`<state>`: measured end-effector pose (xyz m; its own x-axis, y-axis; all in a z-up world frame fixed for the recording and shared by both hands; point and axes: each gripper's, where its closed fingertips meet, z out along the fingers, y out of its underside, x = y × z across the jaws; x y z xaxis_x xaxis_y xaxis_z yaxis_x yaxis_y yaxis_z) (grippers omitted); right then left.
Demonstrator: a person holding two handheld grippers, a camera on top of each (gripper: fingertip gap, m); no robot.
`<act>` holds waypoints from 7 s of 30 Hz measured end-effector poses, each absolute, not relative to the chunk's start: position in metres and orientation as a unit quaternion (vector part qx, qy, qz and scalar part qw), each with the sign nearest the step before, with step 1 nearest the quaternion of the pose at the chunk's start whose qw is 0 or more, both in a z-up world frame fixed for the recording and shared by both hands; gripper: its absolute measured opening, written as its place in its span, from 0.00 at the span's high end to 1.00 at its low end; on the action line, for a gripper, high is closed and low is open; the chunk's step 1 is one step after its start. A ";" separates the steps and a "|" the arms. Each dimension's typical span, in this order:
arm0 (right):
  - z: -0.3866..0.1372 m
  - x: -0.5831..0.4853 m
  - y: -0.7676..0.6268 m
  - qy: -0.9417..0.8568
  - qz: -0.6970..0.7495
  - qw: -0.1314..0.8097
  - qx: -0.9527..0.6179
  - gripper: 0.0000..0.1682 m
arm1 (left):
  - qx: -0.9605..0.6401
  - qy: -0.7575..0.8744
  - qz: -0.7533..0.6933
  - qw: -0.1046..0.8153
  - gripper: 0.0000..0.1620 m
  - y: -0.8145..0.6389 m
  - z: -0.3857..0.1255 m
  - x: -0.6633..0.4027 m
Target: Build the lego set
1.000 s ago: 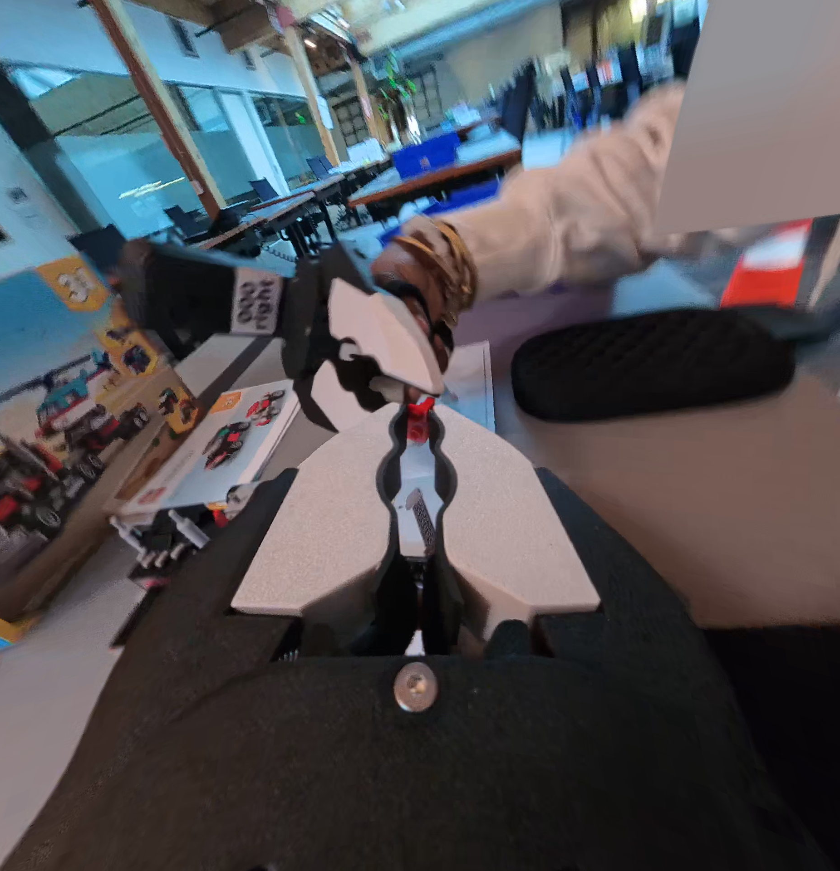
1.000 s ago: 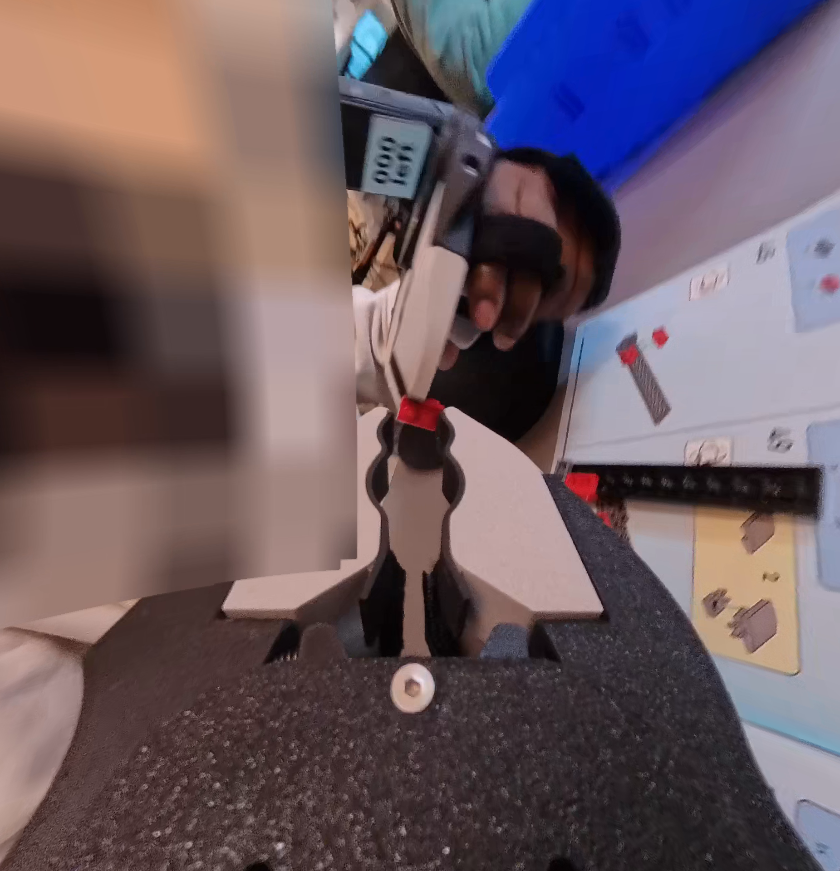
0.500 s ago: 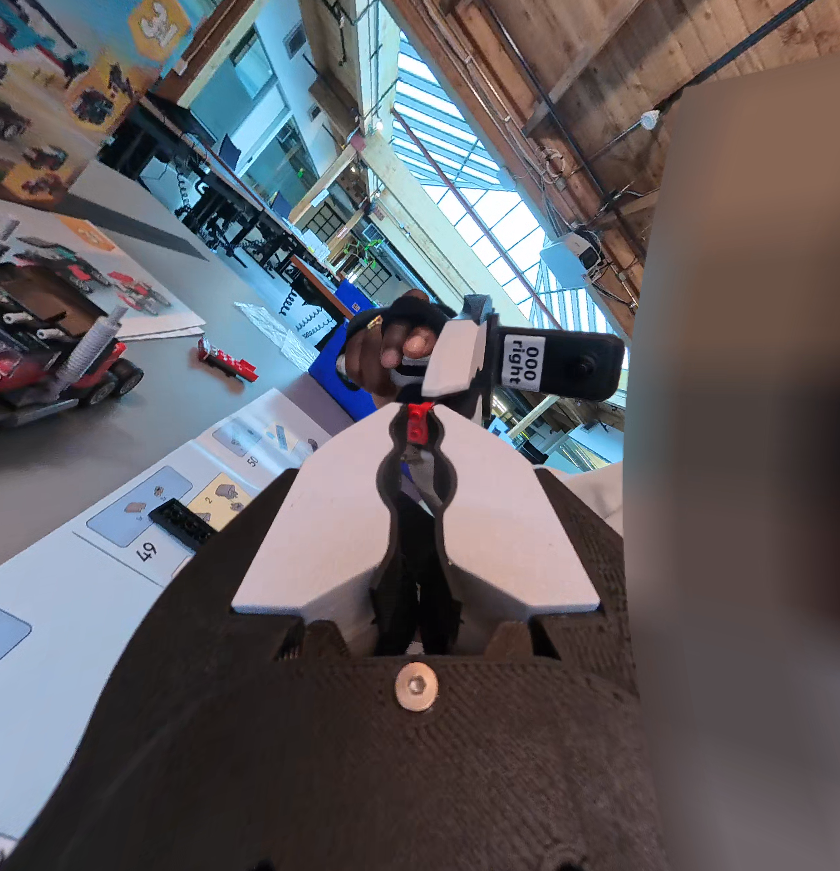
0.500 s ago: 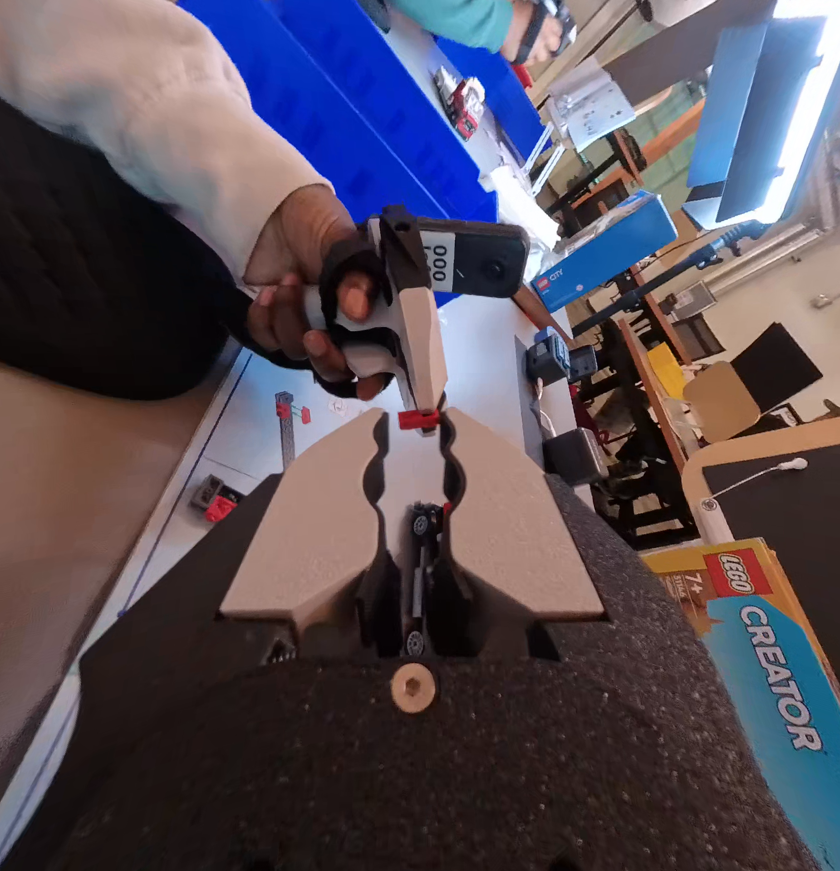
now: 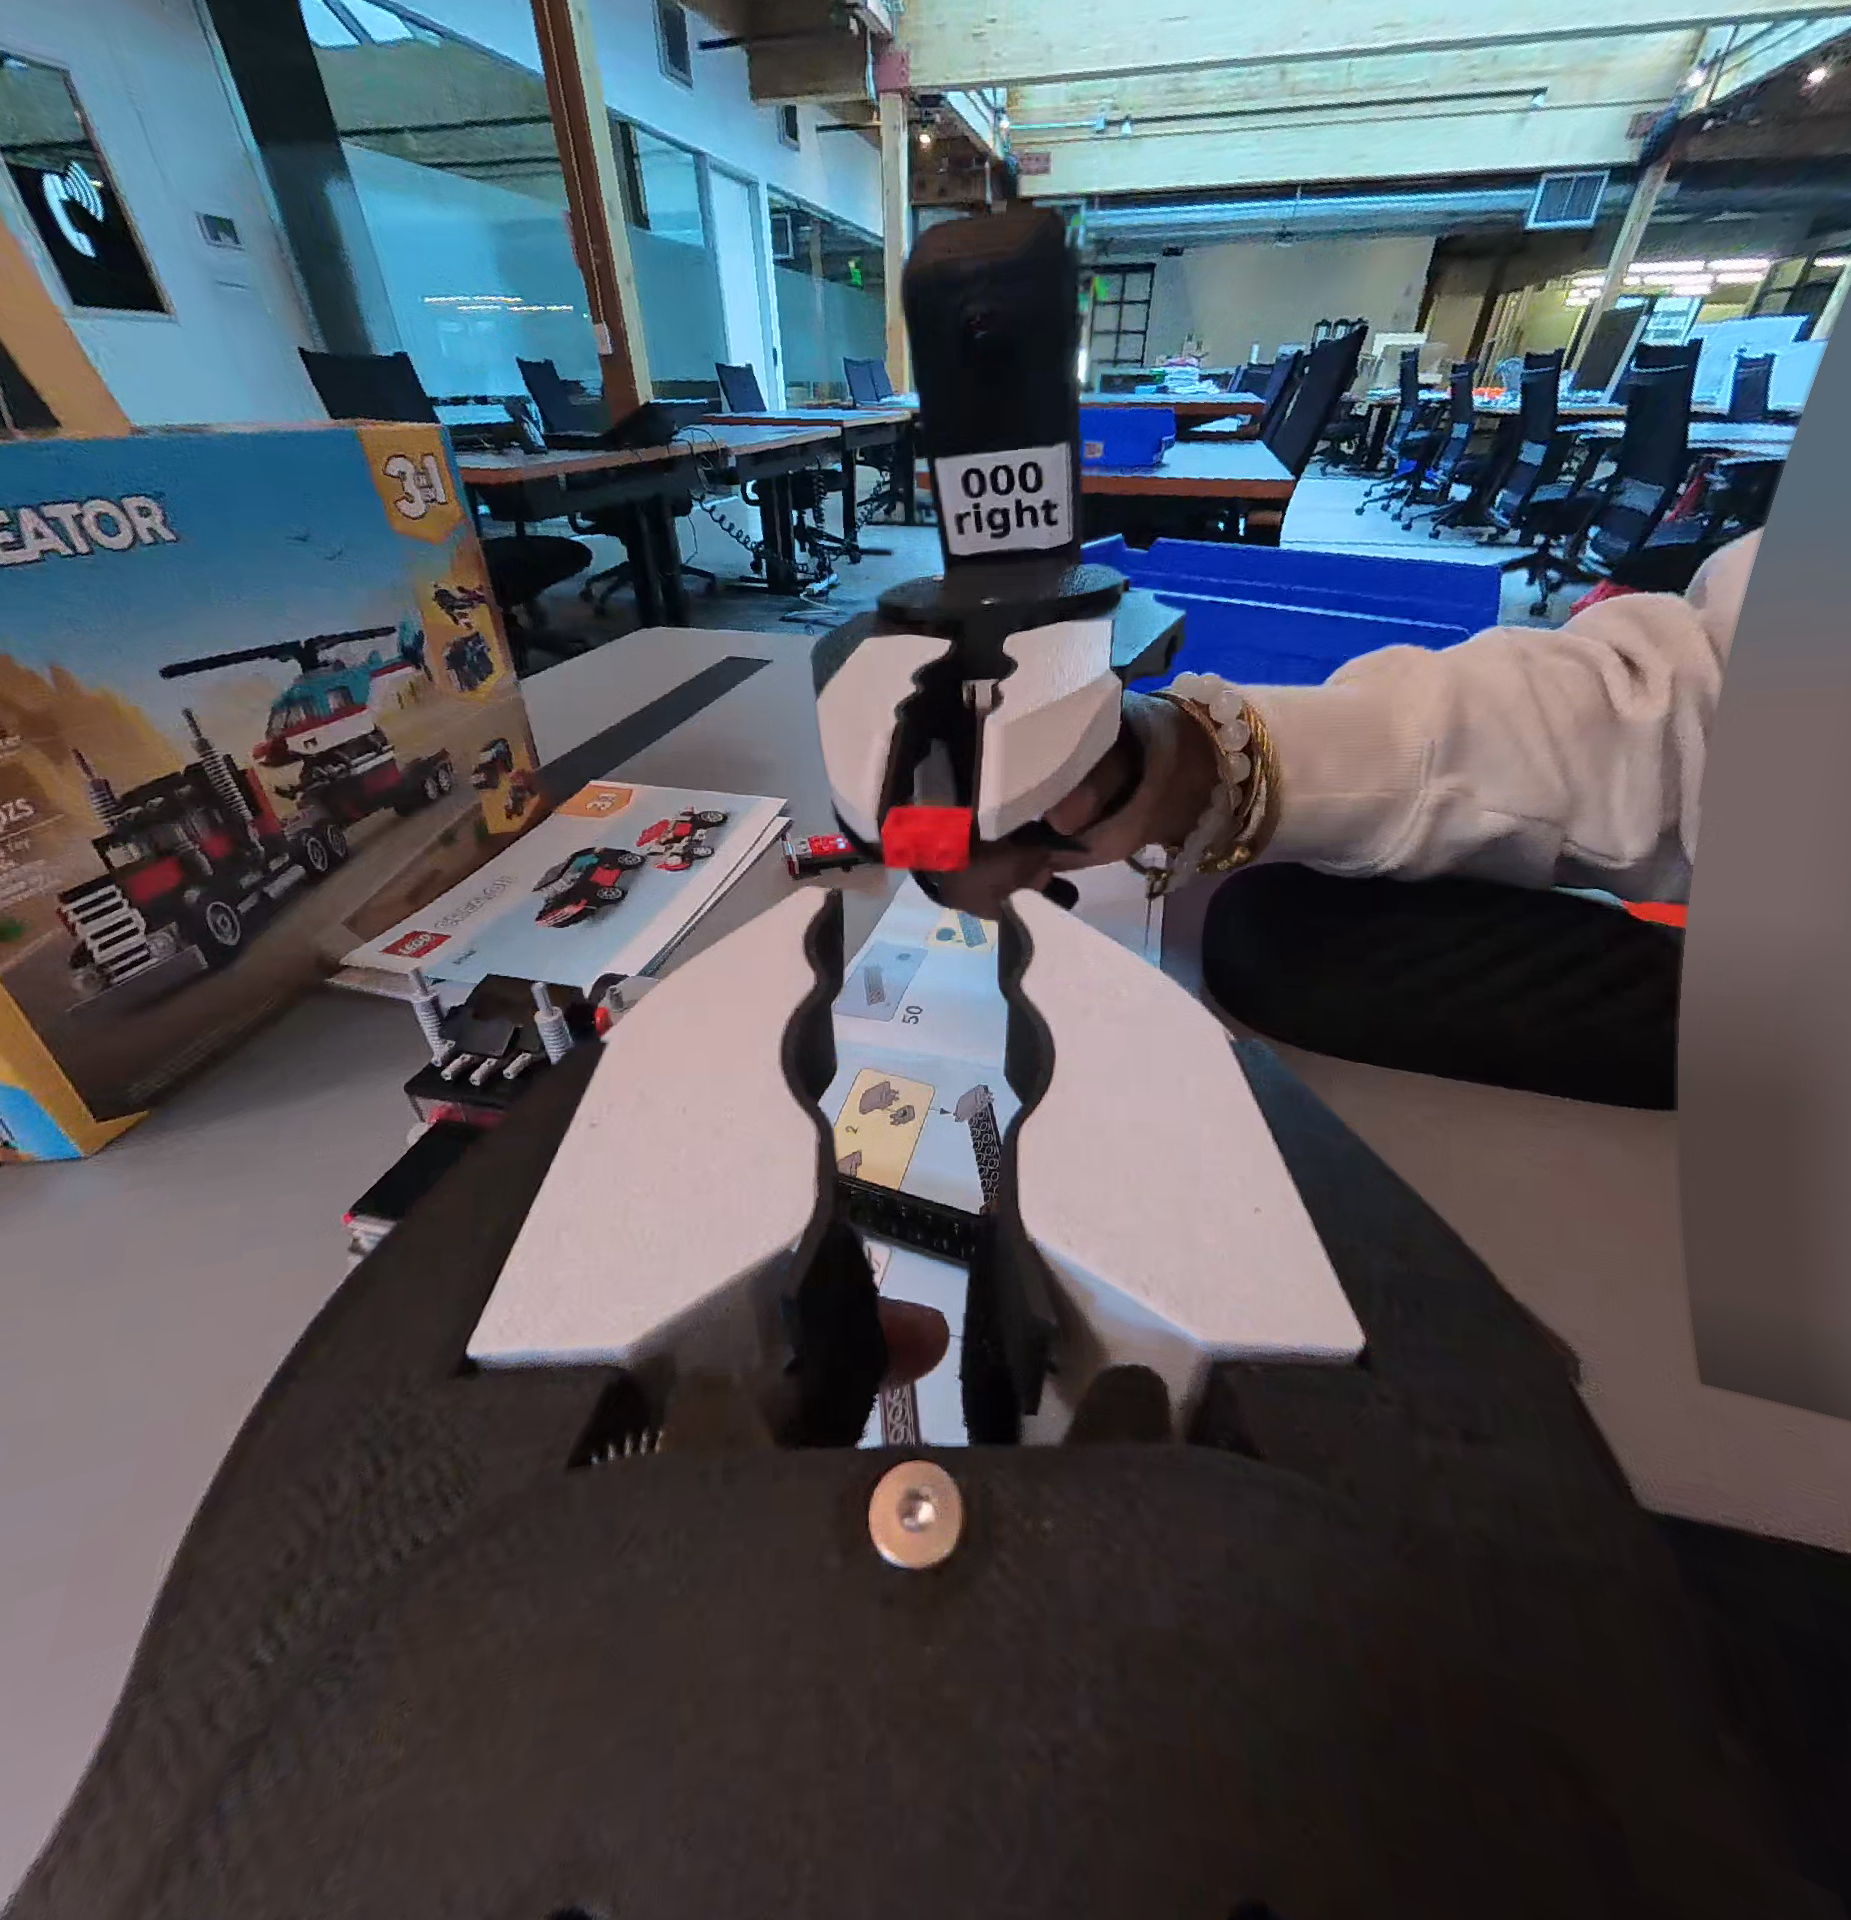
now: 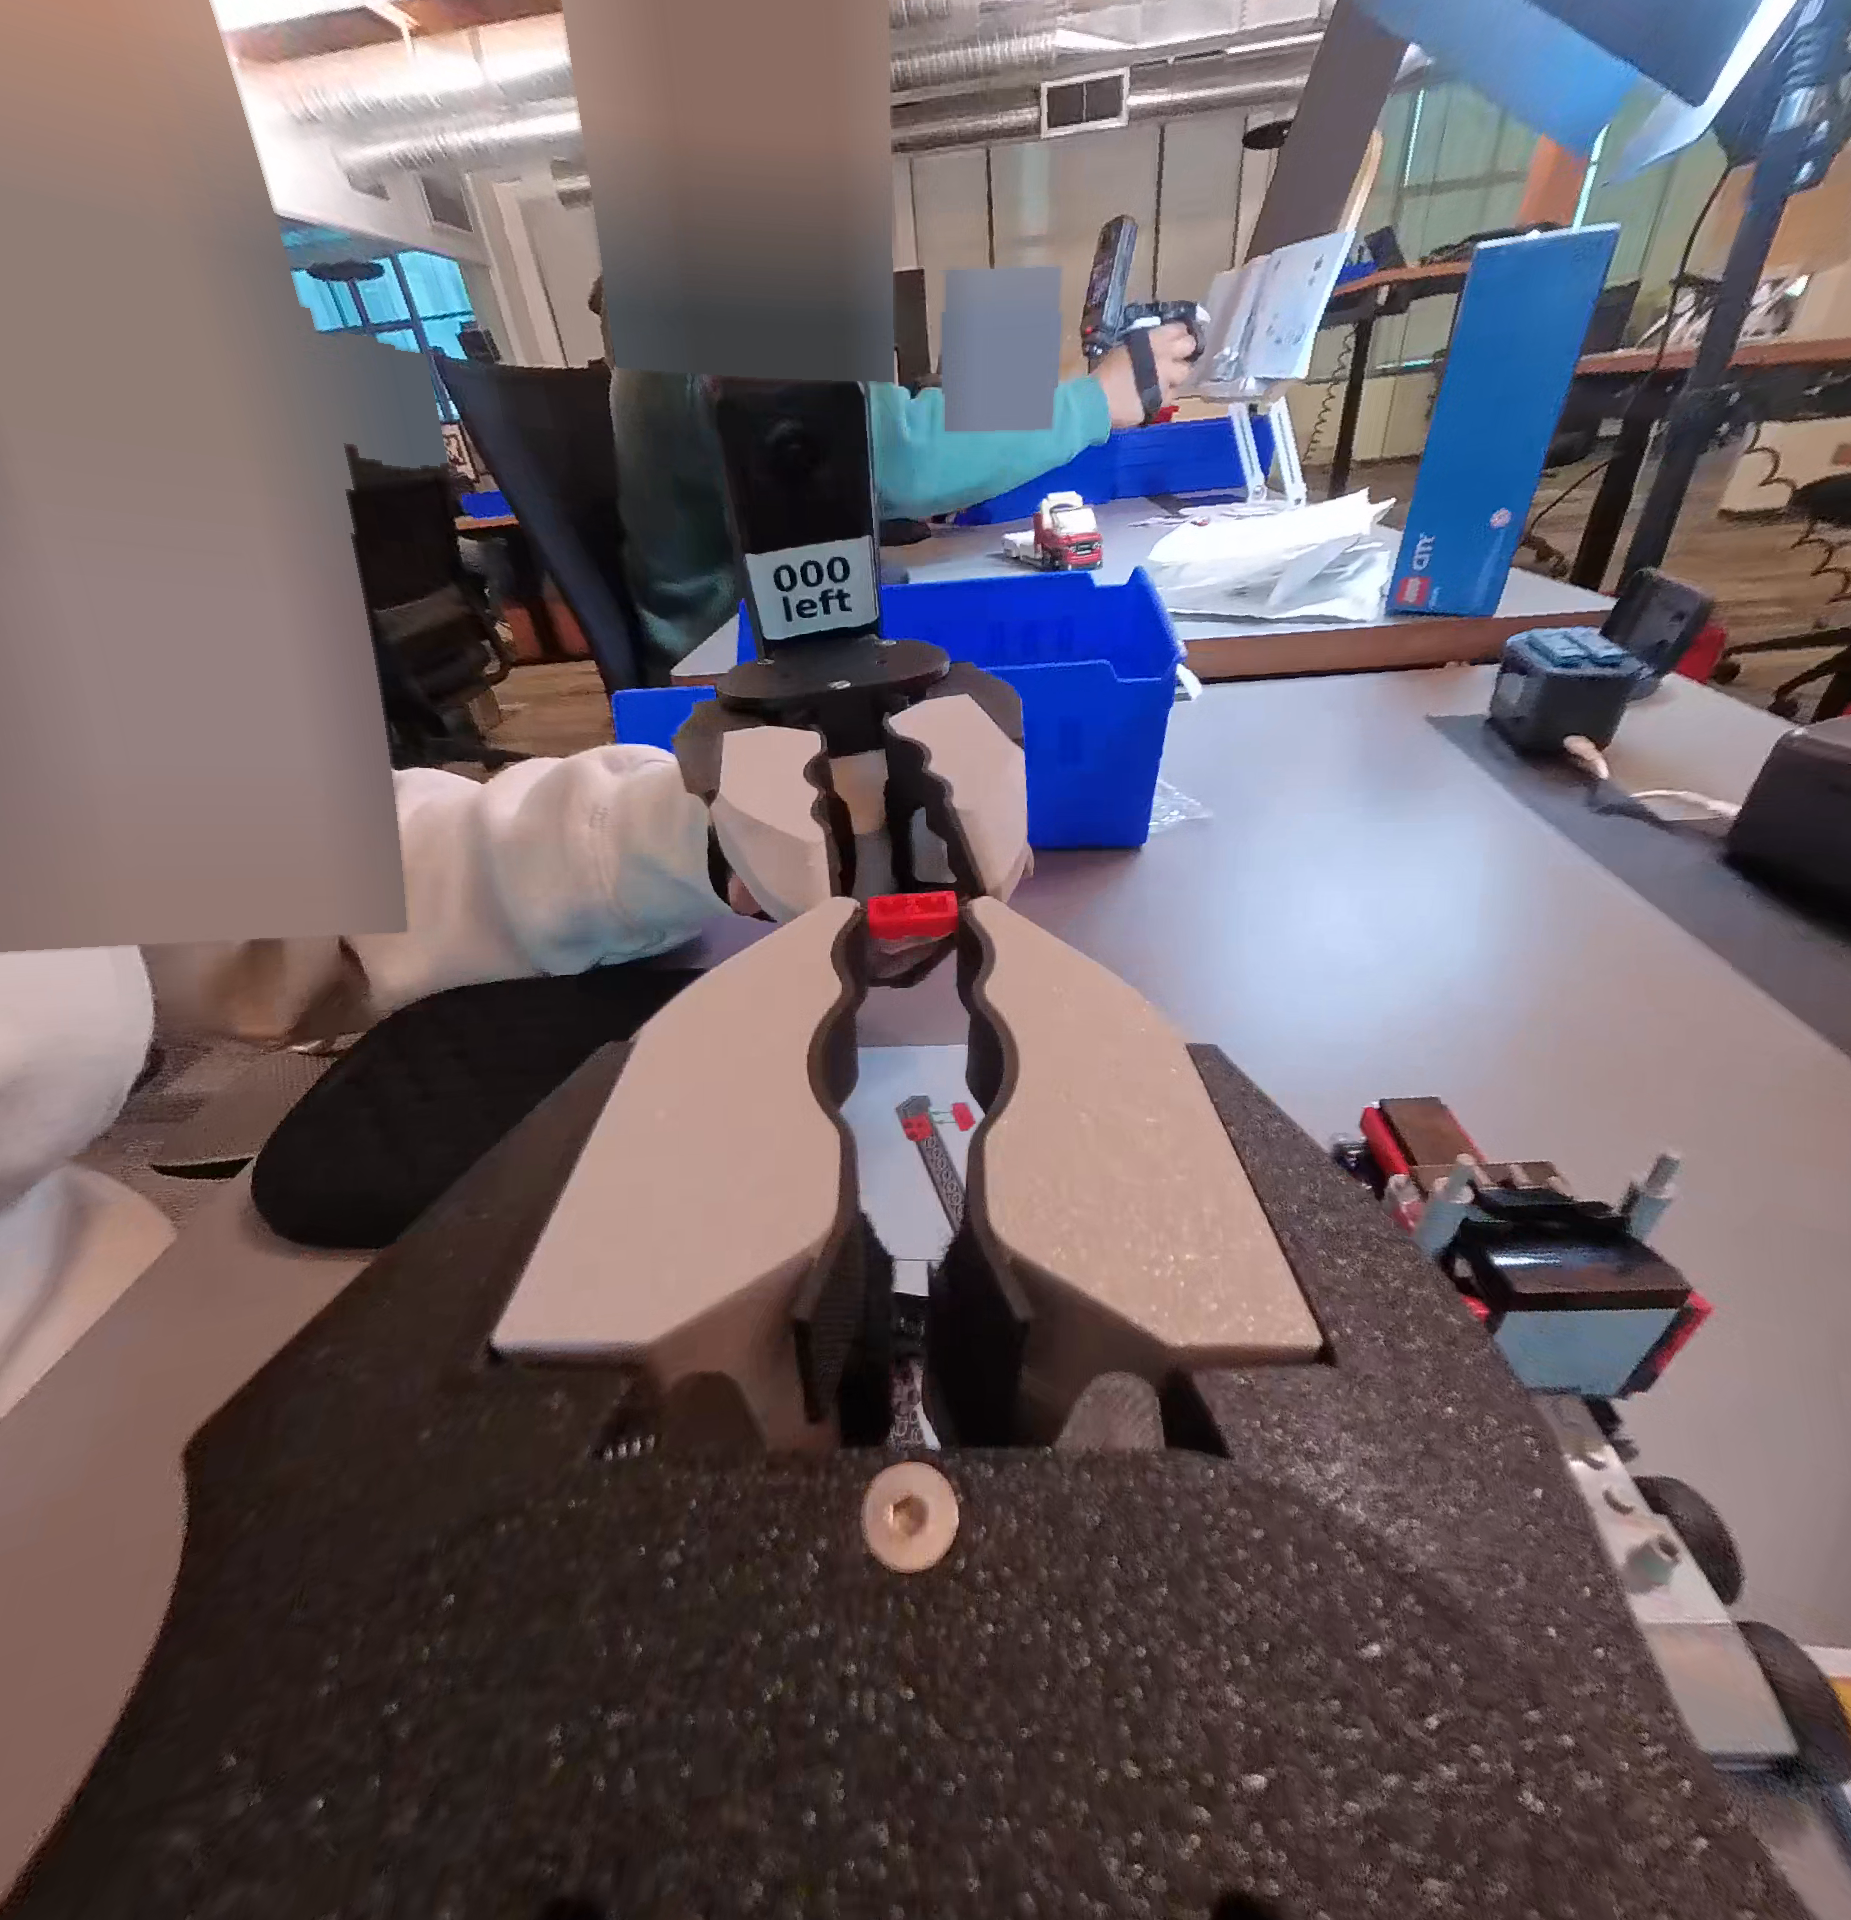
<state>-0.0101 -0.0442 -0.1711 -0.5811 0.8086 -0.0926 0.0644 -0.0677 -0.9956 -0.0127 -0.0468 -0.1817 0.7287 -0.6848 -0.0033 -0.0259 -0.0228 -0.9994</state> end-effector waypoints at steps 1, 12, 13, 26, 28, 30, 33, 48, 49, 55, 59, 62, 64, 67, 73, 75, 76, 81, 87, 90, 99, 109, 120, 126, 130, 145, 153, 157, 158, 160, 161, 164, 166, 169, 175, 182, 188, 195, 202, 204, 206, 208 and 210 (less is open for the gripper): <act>-0.173 -0.011 -0.046 -0.619 0.640 0.287 -0.354 0.90 | -0.670 0.272 -0.251 0.644 0.83 -0.047 -0.184 -0.011; -0.188 -0.013 -0.058 -0.633 0.636 0.270 -0.351 0.90 | -0.678 0.305 -0.262 0.615 0.89 -0.053 -0.196 -0.003; -0.190 -0.012 -0.060 -0.638 0.632 0.266 -0.349 0.90 | -0.679 0.311 -0.262 0.611 0.90 -0.054 -0.197 -0.003; -0.270 0.007 -0.049 -0.755 0.476 0.182 -0.413 0.94 | -0.750 0.469 -0.217 0.413 0.90 -0.064 -0.284 0.001; -0.271 0.006 -0.051 -0.758 0.475 0.177 -0.411 0.94 | -0.753 0.477 -0.214 0.399 0.90 -0.065 -0.291 0.002; -0.274 0.006 -0.053 -0.762 0.472 0.171 -0.410 0.95 | -0.754 0.480 -0.213 0.394 0.90 -0.065 -0.294 0.002; -0.282 0.008 -0.057 -0.772 0.464 0.155 -0.406 0.96 | -0.753 0.478 -0.217 0.396 0.90 -0.065 -0.293 0.003; -0.285 -0.001 -0.069 -0.787 0.452 0.168 -0.384 0.98 | -0.764 0.489 -0.213 0.363 0.90 -0.066 -0.303 0.004; -0.285 -0.003 -0.070 -0.789 0.450 0.172 -0.380 0.98 | -0.765 0.488 -0.213 0.362 0.90 -0.067 -0.303 0.004; -0.293 -0.003 -0.072 -0.812 0.416 0.182 -0.367 0.99 | -0.764 0.493 -0.212 0.358 0.90 -0.068 -0.304 0.004; -0.293 -0.001 -0.071 -0.810 0.420 0.178 -0.369 0.99 | -0.762 0.489 -0.224 0.361 0.88 -0.070 -0.301 0.004; -0.293 -0.001 -0.071 -0.809 0.422 0.179 -0.368 0.98 | -0.762 0.471 -0.246 0.370 0.88 -0.072 -0.295 0.001; -0.293 -0.001 -0.071 -0.808 0.423 0.177 -0.369 0.99 | -0.766 0.455 -0.252 0.378 0.93 -0.069 -0.291 -0.001; -0.290 -0.001 -0.071 -0.805 0.430 0.180 -0.367 0.98 | -0.781 0.444 -0.242 0.365 0.98 -0.066 -0.296 -0.003; -0.285 0.002 -0.054 -0.782 0.442 0.185 -0.398 0.97 | -0.790 0.450 -0.225 0.350 0.98 -0.066 -0.303 -0.002; -0.287 0.003 -0.054 -0.781 0.445 0.179 -0.401 0.97 | -0.788 0.451 -0.227 0.352 0.98 -0.065 -0.302 -0.001; -0.289 0.004 -0.053 -0.783 0.440 0.174 -0.403 0.97 | -0.788 0.452 -0.227 0.352 0.99 -0.065 -0.302 -0.001; -0.294 0.004 -0.055 -0.793 0.428 0.163 -0.401 0.97 | -0.785 0.453 -0.229 0.355 0.99 -0.065 -0.301 0.001; -0.294 0.003 -0.056 -0.793 0.425 0.169 -0.401 0.97 | -0.783 0.453 -0.229 0.358 0.99 -0.065 -0.300 0.002; -0.294 0.003 -0.059 -0.796 0.424 0.171 -0.398 0.97 | -0.781 0.452 -0.234 0.361 0.99 -0.066 -0.299 0.006; -0.294 0.003 -0.061 -0.797 0.420 0.180 -0.396 0.95 | -0.785 0.432 -0.241 0.372 0.98 -0.065 -0.292 0.009; -0.298 0.016 -0.057 -0.810 0.413 0.151 -0.388 0.90 | -0.794 0.461 -0.209 0.337 0.93 -0.075 -0.306 -0.003; -0.303 0.013 -0.060 -0.821 0.390 0.157 -0.387 0.90 | -0.784 0.458 -0.225 0.352 0.95 -0.074 -0.300 0.004; -0.304 0.012 -0.060 -0.824 0.383 0.159 -0.386 0.91 | -0.784 0.451 -0.229 0.359 0.98 -0.072 -0.297 0.005; -0.304 0.011 -0.062 -0.822 0.385 0.163 -0.387 0.91 | -0.782 0.444 -0.234 0.369 0.98 -0.070 -0.294 0.007; -0.305 0.010 -0.063 -0.823 0.383 0.158 -0.389 0.92 | -0.769 0.463 -0.214 0.384 1.00 -0.067 -0.295 0.010; -0.305 0.011 -0.063 -0.822 0.388 0.151 -0.389 0.92 | -0.765 0.471 -0.204 0.390 1.00 -0.067 -0.296 0.012; -0.305 0.011 -0.063 -0.822 0.387 0.152 -0.389 0.92 | -0.774 0.465 -0.202 0.379 1.00 -0.068 -0.296 0.012; -0.305 0.011 -0.063 -0.822 0.386 0.152 -0.389 0.92 | -0.776 0.460 -0.208 0.377 1.00 -0.068 -0.296 0.012; -0.305 0.011 -0.063 -0.822 0.387 0.153 -0.389 0.92 | -0.779 0.447 -0.226 0.377 1.00 -0.068 -0.297 0.012; -0.305 0.011 -0.063 -0.822 0.387 0.153 -0.389 0.92 | -0.781 0.444 -0.231 0.375 0.99 -0.068 -0.297 0.012; -0.305 0.012 -0.062 -0.823 0.384 0.148 -0.390 0.92 | -0.784 0.436 -0.245 0.367 0.99 -0.067 -0.297 0.012; -0.296 0.012 -0.058 -0.811 0.400 0.158 -0.397 0.93 | -0.786 0.433 -0.252 0.362 0.99 -0.067 -0.297 0.012; -0.274 0.007 -0.060 -0.777 0.457 0.182 -0.392 0.98 | -0.784 0.437 -0.244 0.367 0.99 -0.067 -0.297 0.012; -0.293 0.008 -0.071 -0.808 0.416 0.154 -0.388 0.99 | -0.780 0.443 -0.234 0.374 0.99 -0.068 -0.297 0.012; -0.296 0.008 -0.069 -0.819 0.388 0.168 -0.387 1.00 | -0.771 0.457 -0.214 0.388 1.00 -0.067 -0.296 0.013; -0.295 0.009 -0.070 -0.817 0.397 0.159 -0.387 1.00 | -0.762 0.450 -0.224 0.408 0.92 -0.069 -0.287 0.009; -0.295 0.009 -0.070 -0.815 0.404 0.154 -0.386 0.99 | -0.773 0.450 -0.214 0.392 0.96 -0.072 -0.292 0.004; -0.295 0.008 -0.071 -0.813 0.411 0.150 -0.385 0.99 | -0.814 0.439 -0.203 0.323 0.88 -0.087 -0.305 -0.013; -0.295 0.008 -0.071 -0.815 0.408 0.151 -0.383 0.99 | -0.814 0.439 -0.207 0.318 0.82 -0.088 -0.305 -0.012; -0.294 0.008 -0.071 -0.814 0.409 0.153 -0.383 0.98 | -0.814 0.438 -0.208 0.320 0.79 -0.087 -0.305 -0.010; -0.291 0.007 -0.073 -0.812 0.414 0.153 -0.381 0.96 | -0.813 0.440 -0.200 0.325 0.80 -0.084 -0.306 -0.008; -0.287 0.005 -0.076 -0.809 0.421 0.155 -0.380 0.94 | -0.812 0.444 -0.193 0.326 0.84 -0.082 -0.306 -0.006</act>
